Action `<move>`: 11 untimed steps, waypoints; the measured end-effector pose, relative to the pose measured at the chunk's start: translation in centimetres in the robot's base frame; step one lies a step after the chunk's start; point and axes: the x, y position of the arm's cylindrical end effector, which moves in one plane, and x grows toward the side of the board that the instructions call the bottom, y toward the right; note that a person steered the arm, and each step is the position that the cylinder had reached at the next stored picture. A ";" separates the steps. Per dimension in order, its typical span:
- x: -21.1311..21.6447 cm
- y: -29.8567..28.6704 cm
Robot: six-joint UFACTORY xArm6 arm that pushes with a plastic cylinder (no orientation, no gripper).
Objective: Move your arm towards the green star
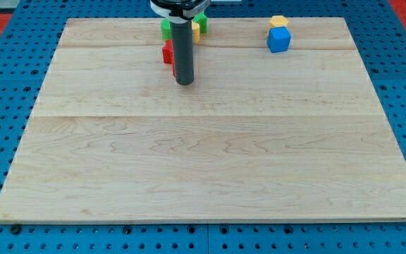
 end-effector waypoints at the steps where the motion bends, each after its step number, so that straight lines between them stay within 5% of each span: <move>1: 0.0 0.1; 7: -0.9 5.6; 8: -4.9 10.3; 10: -17.1 8.3; 11: -17.2 8.1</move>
